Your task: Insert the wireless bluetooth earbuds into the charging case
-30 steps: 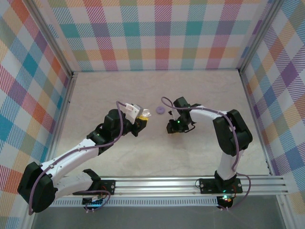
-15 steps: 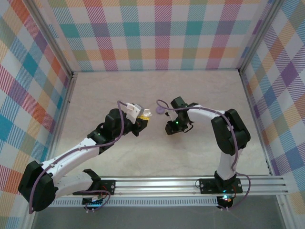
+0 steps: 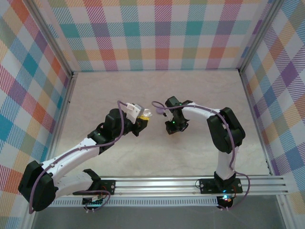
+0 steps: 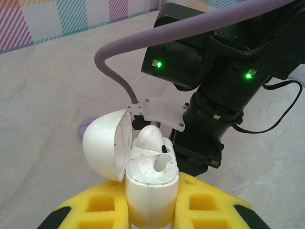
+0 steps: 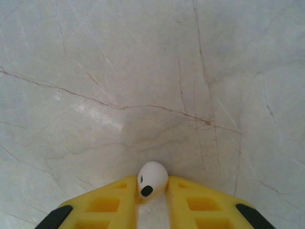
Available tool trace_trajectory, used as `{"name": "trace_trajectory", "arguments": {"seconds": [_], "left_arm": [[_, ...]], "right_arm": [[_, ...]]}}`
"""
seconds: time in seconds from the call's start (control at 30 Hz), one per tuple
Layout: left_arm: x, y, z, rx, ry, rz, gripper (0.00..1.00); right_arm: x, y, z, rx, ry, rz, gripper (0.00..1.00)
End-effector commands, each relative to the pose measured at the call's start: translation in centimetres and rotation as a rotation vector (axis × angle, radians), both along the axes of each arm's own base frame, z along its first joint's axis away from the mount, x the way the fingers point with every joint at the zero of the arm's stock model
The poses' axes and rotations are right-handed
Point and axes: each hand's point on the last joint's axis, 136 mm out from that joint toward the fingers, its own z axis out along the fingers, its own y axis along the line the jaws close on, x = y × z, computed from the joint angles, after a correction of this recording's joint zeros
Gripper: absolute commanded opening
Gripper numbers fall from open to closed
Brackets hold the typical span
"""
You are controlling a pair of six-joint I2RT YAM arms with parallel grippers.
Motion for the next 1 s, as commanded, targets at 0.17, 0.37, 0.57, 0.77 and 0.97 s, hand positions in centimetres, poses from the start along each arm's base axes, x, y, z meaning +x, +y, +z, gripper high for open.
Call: {"name": "trace_trajectory", "arguments": {"seconds": [0.17, 0.37, 0.57, 0.77, 0.97], "left_arm": [[-0.9, -1.2, 1.4, -0.048, -0.060, -0.082, 0.00], [-1.5, -1.8, 1.6, -0.085, -0.093, -0.116, 0.00], [-2.0, -2.9, 2.3, -0.120, -0.181, -0.141, 0.00], [-0.9, -4.8, 3.9, -0.135, -0.212, -0.133, 0.00], [0.5, -7.4, 5.1, -0.166, -0.187, -0.107, 0.00]], "right_arm": [[2.4, 0.0, 2.7, -0.005, -0.095, -0.141, 0.14], [3.1, -0.5, 7.0, 0.021, -0.164, -0.230, 0.15], [3.0, -1.5, 14.6, 0.097, -0.280, -0.355, 0.15], [1.6, -1.8, 24.5, 0.173, -0.520, -0.369, 0.15], [-0.4, -0.6, 30.5, 0.220, -0.677, -0.329, 0.15]]}}
